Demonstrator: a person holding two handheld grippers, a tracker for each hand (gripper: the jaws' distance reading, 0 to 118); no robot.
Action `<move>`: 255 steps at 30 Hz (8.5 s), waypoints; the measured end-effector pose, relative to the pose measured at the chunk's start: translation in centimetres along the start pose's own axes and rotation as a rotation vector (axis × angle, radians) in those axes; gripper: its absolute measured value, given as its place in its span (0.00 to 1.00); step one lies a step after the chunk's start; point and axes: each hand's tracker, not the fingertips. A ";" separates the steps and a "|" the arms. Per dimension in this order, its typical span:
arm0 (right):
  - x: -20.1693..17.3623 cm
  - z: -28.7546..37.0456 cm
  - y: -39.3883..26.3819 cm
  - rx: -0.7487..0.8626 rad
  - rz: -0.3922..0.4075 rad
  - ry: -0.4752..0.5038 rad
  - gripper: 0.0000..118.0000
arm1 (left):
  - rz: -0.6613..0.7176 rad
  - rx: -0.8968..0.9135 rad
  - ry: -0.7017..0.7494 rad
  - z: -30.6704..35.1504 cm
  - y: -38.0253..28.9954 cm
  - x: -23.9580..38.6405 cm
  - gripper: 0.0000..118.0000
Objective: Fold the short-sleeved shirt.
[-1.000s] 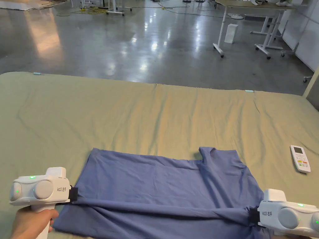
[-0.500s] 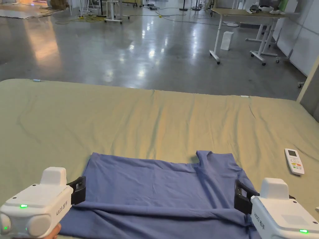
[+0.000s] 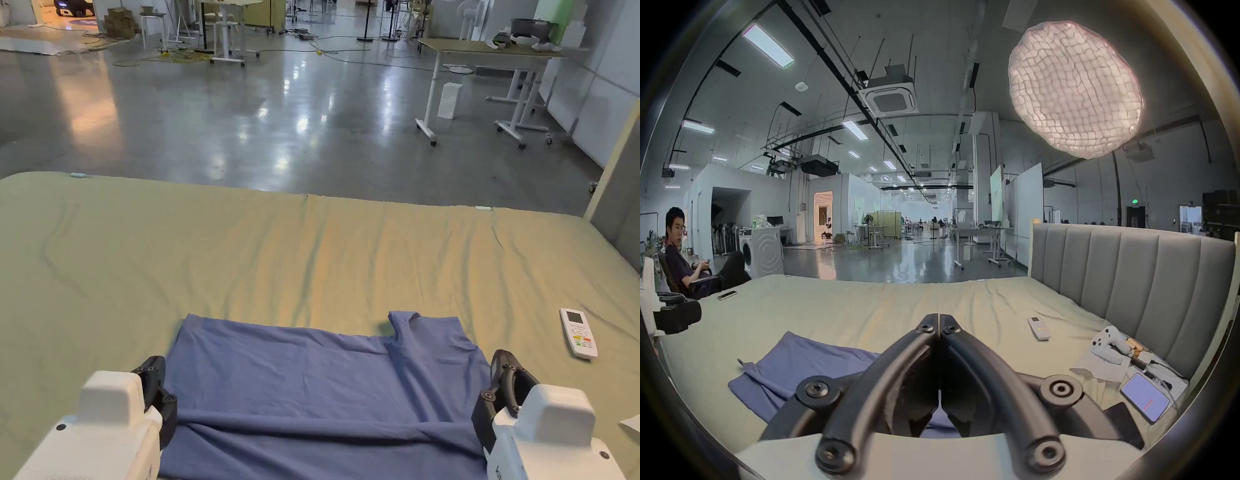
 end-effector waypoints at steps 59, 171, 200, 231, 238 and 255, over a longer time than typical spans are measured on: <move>9.7 -11.9 -15.2 -0.957 0.079 0.139 0.13 | -0.032 -0.748 -0.077 -10.8 -7.5 -5.6 0.06; 1.0 -6.9 -6.7 -0.338 0.096 0.012 0.00 | -0.024 -0.833 -0.067 -27.7 -5.7 -5.9 0.31; 6.3 -28.5 -14.3 -1.035 0.066 0.141 0.35 | 0.005 -0.649 -0.102 -20.8 -4.6 -6.8 0.04; 11.8 -3.8 -2.3 -0.677 -0.047 0.208 0.01 | 0.063 -0.473 -0.187 -4.7 -0.6 -12.3 0.04; 11.9 2.4 -5.0 -0.782 0.020 0.211 0.01 | 0.052 -0.571 -0.193 -0.8 -5.4 -13.7 0.04; 10.5 4.4 -16.2 -0.975 0.042 0.163 0.01 | 0.075 -0.738 -0.151 0.2 -14.2 -12.6 0.05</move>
